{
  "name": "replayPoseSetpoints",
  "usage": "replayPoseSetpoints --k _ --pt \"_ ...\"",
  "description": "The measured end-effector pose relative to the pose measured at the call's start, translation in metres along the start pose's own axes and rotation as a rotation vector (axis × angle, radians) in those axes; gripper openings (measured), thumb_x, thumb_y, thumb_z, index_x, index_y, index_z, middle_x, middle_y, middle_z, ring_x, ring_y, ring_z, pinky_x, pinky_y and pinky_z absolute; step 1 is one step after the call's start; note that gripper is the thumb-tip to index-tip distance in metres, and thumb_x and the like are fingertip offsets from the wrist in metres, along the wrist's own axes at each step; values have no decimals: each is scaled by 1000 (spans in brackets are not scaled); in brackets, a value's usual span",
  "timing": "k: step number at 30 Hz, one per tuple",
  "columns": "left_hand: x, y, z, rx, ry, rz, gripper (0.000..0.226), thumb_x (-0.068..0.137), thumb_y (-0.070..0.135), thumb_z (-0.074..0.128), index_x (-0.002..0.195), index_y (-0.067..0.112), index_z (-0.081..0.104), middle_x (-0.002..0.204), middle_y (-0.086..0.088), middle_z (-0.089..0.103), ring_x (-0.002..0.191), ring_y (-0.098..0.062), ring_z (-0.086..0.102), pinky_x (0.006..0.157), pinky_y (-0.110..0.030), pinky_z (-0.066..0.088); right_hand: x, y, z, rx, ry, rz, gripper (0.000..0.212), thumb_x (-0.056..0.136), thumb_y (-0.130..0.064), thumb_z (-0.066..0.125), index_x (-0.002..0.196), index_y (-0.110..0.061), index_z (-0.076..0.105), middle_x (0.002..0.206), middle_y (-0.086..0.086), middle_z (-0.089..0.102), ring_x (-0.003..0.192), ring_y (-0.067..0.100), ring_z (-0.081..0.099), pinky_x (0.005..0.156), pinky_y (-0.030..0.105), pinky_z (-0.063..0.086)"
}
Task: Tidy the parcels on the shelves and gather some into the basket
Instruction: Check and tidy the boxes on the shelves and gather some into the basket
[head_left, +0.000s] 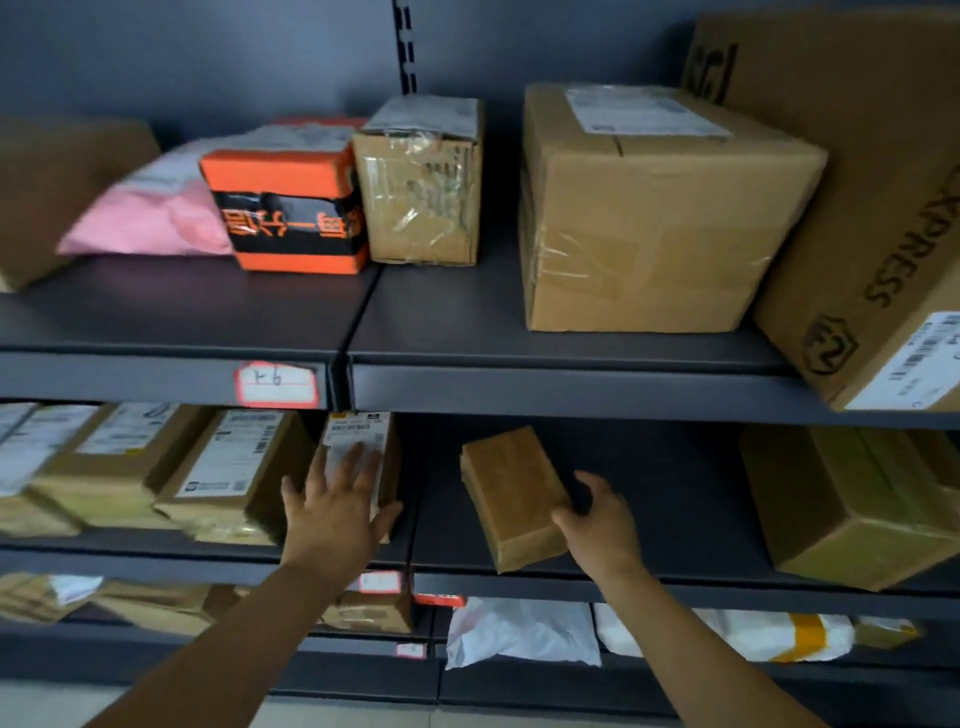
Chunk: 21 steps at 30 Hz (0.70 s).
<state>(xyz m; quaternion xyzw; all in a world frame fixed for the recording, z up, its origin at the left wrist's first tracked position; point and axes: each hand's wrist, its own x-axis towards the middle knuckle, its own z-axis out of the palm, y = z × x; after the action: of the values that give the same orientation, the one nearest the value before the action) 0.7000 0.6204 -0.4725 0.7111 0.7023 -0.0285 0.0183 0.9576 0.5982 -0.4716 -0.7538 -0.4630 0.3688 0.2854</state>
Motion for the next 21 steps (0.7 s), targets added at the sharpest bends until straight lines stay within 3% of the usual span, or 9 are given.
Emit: replayPoseSetpoints --k 2,4,7,10,12,14,17,19,21 --pt "-4 3 -1 -6 102 57 69 91 51 48 149 18 25 154 -8 26 143 -34 17 110 -61 19 -5 -11 3 -145 94 -134 64 87 -30 62 144 -22 33 144 10 34 129 29 38 101 42 43" --pt "-5 5 4 -63 226 136 63 75 38 75 128 11 55 131 -13 55 126 -38 47 96 -60 41 -7 -21 12 -322 116 -249 76 83 -47 63 146 -27 24 149 8 24 134 29 29 105 46 38" --pt "-10 13 9 -169 309 240 58 65 23 83 118 10 62 117 -10 62 110 -32 57 89 -47 50 -10 -28 32 -595 53 -299 97 75 -66 60 148 -32 7 155 5 2 139 33 17 109 48 28" --pt "-18 20 10 -285 309 314 53 74 15 76 124 9 59 120 -7 60 110 -26 54 95 -38 49 -9 -21 42 -593 14 -193 100 74 -61 64 148 -31 3 150 12 13 132 35 26 104 44 35" --pt "-22 24 12 -405 211 301 51 88 19 62 136 12 48 131 -4 53 122 -22 46 105 -30 37 -6 -17 37 -366 -15 -121 98 73 -52 69 148 -33 9 142 10 27 126 32 34 99 41 40" --pt "-24 30 12 -607 66 209 57 93 32 56 144 15 37 140 -3 46 129 -18 41 108 -25 31 -6 -18 27 117 -124 -7 88 75 -42 71 147 -34 22 136 5 41 119 26 47 99 40 44" --pt "-29 49 1 -1077 -362 -53 91 79 58 63 150 23 19 151 -1 33 135 -18 36 108 -31 33 -12 -17 9 799 -345 246 58 79 -36 68 132 -20 50 119 9 64 108 25 62 99 45 46" --pt "-36 64 -8 -1286 -602 -141 106 66 72 63 150 29 13 152 1 31 135 -20 36 107 -36 36 -17 -12 -2 931 -479 327 55 75 -38 66 124 -15 57 115 13 68 111 29 61 104 49 41" --pt "-41 76 -16 -1425 -653 -131 96 68 67 66 146 30 23 140 4 43 124 -17 46 97 -36 46 -21 -5 -10 916 -568 333 55 76 -37 63 125 -13 57 118 14 67 114 30 59 107 51 35"
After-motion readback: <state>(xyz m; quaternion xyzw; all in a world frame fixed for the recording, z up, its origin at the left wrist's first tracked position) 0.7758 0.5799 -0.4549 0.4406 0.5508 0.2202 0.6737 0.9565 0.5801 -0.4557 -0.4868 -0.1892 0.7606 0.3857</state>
